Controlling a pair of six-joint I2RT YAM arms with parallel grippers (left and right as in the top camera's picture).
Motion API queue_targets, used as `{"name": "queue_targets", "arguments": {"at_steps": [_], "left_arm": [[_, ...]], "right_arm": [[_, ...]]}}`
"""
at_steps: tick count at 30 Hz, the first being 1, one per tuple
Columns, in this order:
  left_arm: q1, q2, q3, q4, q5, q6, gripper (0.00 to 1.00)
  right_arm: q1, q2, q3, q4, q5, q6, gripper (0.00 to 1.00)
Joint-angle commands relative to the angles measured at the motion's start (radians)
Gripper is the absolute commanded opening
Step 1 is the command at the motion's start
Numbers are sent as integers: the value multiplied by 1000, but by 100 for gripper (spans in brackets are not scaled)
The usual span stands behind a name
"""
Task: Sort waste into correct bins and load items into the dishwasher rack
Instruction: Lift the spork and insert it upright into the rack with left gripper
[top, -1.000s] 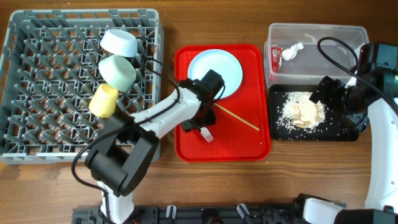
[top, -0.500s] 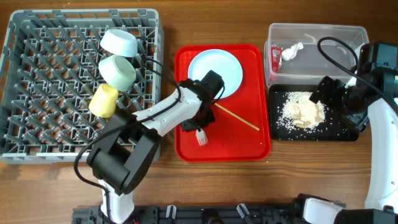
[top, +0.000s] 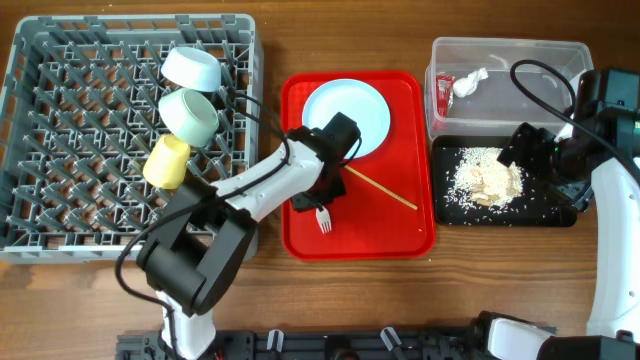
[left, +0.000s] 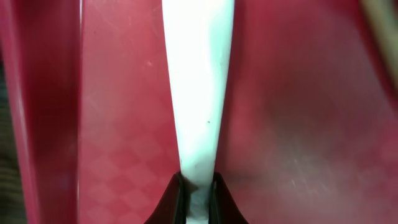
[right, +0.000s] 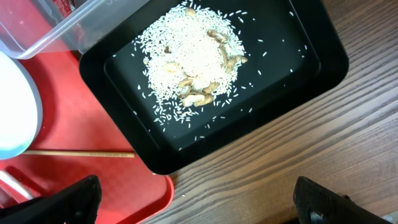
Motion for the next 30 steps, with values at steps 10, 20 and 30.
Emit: {"name": "queue_targets", "arguments": {"at_steps": [10, 20, 30], "left_arm": [[184, -354, 64, -81, -23, 266, 5], [404, -380, 108, -109, -83, 623, 4], [475, -257, 106, -81, -85, 653, 11]], "right_arm": [[-3, -2, 3, -5, 17, -2, 100], [-3, -2, 3, -7, 17, -2, 100], [-3, -2, 3, -10, 17, -3, 100]]}}
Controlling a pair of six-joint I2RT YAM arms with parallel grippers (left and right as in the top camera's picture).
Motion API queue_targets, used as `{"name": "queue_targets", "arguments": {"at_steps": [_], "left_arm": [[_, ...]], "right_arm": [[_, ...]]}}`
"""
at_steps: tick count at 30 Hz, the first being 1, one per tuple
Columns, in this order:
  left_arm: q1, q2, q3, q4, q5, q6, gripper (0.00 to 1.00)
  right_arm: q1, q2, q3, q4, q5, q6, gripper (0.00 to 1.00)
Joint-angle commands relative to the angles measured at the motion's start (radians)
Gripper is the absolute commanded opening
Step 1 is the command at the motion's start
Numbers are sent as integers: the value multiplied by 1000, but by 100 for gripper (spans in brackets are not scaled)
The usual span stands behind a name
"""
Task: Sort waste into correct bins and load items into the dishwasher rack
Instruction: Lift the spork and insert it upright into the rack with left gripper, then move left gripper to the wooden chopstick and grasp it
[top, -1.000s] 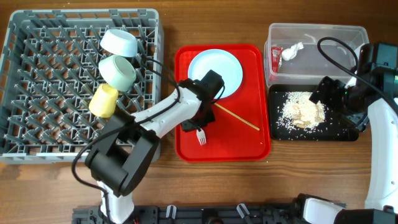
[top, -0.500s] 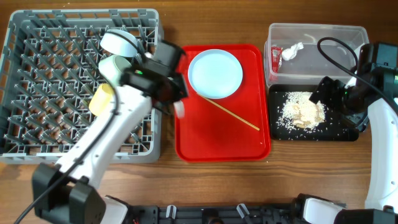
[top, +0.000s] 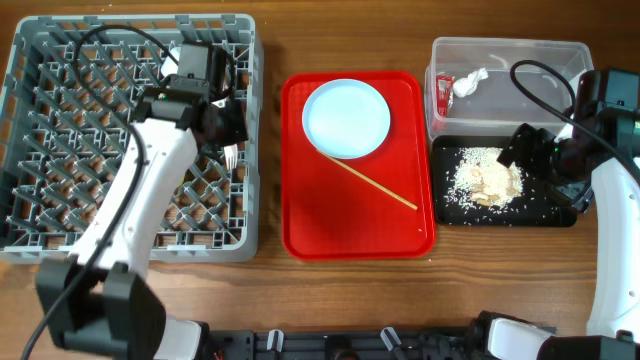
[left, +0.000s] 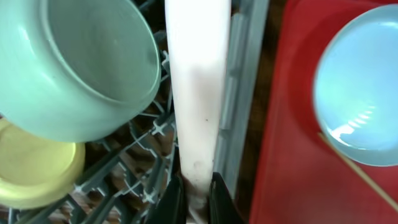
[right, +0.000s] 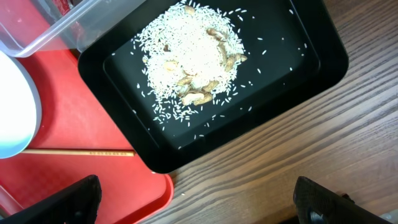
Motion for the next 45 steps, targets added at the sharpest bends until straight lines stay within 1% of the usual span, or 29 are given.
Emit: {"name": "queue_targets", "arguments": {"at_steps": [1, 2, 5, 7, 12, 17, 21, 24, 27, 32, 35, 42, 45], "left_arm": [[2, 53, 14, 13, -14, 45, 14], [2, 56, 14, 16, -15, 45, 21], [2, 56, 14, 23, -15, 45, 48], [2, 56, 14, 21, -15, 45, 53], [-2, 51, 14, -3, -10, 38, 53], [-34, 3, 14, -36, 26, -6, 52], [-78, -83, 14, -61, 61, -105, 53], [-140, -144, 14, -53, 110, -229, 56], [-230, -150, 14, -41, 109, -357, 56], [-361, -93, 14, 40, 97, -471, 60], [-429, -40, 14, 99, 55, -546, 61], [-527, 119, 14, 196, 49, -649, 62], [-551, 183, 14, 224, 49, -676, 62]], "right_arm": [[-3, -2, 3, -5, 17, -3, 100], [-3, -2, 3, -6, 17, -3, 100], [-3, -2, 3, -11, 17, -3, 100], [-3, -2, 3, -12, 17, -3, 100], [-3, -2, 3, -12, 17, -3, 100], [-3, -2, 3, -11, 17, -3, 100], [-3, -2, 3, -11, 17, -3, 100], [-3, -2, 3, -7, 17, -2, 100], [-3, -2, 3, -3, 17, -2, 100], [-3, -2, 3, -4, 17, -2, 100], [-3, -2, 3, -4, 17, -3, 100], [-3, -2, 3, -4, 17, -3, 100], [-3, -2, 3, -4, 17, -3, 100]]}}
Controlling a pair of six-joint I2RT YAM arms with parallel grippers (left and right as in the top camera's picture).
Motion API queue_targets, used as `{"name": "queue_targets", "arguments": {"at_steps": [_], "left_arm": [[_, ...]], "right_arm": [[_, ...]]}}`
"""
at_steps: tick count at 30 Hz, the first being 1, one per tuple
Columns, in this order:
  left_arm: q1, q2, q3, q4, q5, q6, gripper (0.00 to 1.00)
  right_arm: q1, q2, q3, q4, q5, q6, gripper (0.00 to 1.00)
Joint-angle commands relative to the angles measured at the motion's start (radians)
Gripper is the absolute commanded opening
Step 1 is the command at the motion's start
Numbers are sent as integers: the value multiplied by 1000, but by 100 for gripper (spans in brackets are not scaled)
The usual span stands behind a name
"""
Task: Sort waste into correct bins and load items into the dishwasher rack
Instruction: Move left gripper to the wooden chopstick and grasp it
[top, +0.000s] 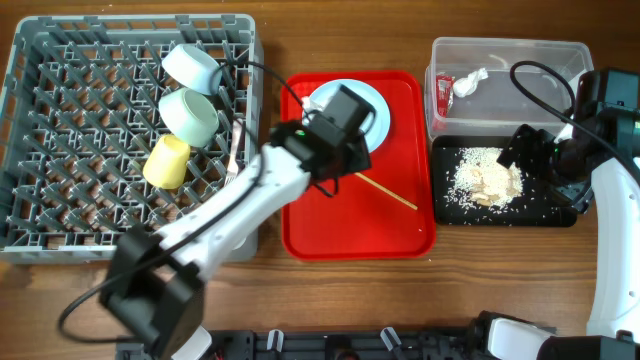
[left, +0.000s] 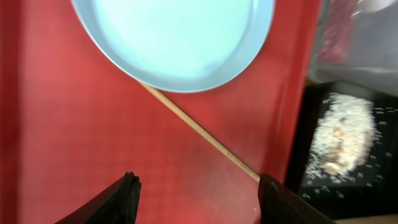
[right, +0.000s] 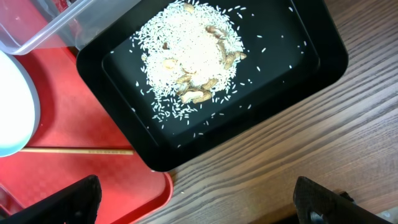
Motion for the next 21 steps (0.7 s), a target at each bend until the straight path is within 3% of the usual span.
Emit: {"name": "queue_targets", "arguments": {"at_steps": [1, 15, 21], "left_arm": [[-37, 100, 12, 34, -23, -81, 62], [-75, 267, 12, 100, -100, -85, 62], [-74, 267, 68, 12, -108, -106, 65]], "right_arm": [[-3, -2, 3, 2, 17, -3, 100], [-3, -2, 3, 6, 16, -2, 100], [-3, -2, 3, 6, 16, -2, 100]]}}
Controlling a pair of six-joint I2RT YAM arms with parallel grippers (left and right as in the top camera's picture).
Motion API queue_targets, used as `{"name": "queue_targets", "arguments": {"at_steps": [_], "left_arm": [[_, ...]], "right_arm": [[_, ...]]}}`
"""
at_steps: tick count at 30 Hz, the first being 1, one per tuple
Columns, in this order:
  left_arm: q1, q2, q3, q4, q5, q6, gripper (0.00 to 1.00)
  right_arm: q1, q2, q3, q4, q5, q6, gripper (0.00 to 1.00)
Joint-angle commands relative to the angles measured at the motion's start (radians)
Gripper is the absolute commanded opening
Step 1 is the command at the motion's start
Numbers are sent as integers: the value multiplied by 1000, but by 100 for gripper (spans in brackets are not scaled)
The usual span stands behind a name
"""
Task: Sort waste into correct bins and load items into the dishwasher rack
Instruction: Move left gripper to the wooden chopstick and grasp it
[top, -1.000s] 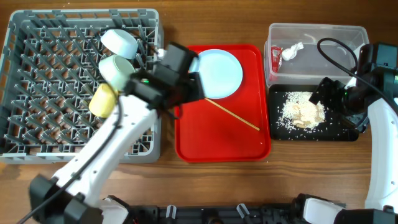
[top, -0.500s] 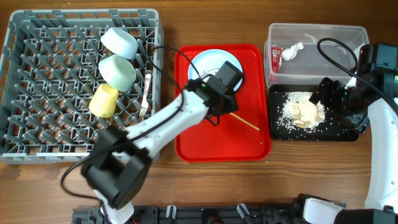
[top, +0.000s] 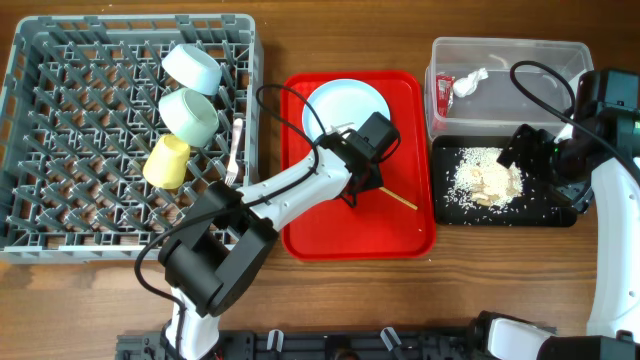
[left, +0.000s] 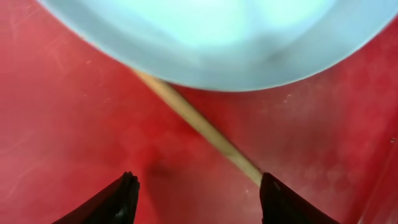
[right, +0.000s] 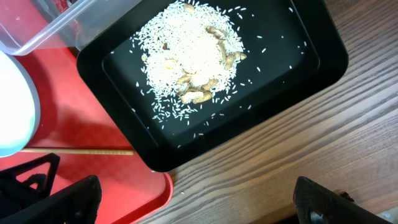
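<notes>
My left gripper (left: 199, 199) is open, low over the red tray (top: 310, 235), its fingers either side of a wooden chopstick (left: 199, 124). The chopstick (top: 390, 192) lies slantwise just below the light blue plate (top: 345, 110), whose rim (left: 205, 56) fills the top of the left wrist view. A white fork (top: 235, 150) lies in the grey dishwasher rack (top: 60, 215) beside the cups. My right gripper (right: 196, 202) is open with nothing in it, at the near edge of the black tray of rice and scraps (right: 205, 56).
The rack also holds a white bowl (top: 192, 67), a green cup (top: 190, 113) and a yellow cup (top: 167, 160). A clear bin (top: 500, 60) with wrappers stands behind the black tray (top: 500, 215). Bare wood runs along the table's front.
My left gripper, still open, has dropped from higher above the plate's edge to just over the chopstick. The right arm has not moved.
My left gripper was shut on the white fork on the red tray. Then it held the fork over the rack beside the cups. Later the fork lay in the rack and the gripper was open over the tray, and now it straddles the chopstick.
</notes>
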Motion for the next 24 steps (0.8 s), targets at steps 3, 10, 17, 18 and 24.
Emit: {"name": "queue_targets", "arguments": {"at_steps": [3, 10, 17, 18, 24], "left_arm": [[-4, 10, 174, -158, -32, -10, 68], [-5, 52, 343, -266, -31, -5, 74], [-12, 132, 343, -274, 29, -41, 73], [-14, 140, 343, -274, 29, -44, 73], [-23, 188, 343, -276, 2, -44, 72]], "right_arm": [[-3, -2, 3, 5, 16, -2, 100], [-3, -2, 3, 5, 16, -2, 100], [-3, -2, 3, 5, 16, -2, 100], [-3, -2, 3, 5, 16, -2, 100], [-3, -2, 3, 5, 16, -2, 100]]}}
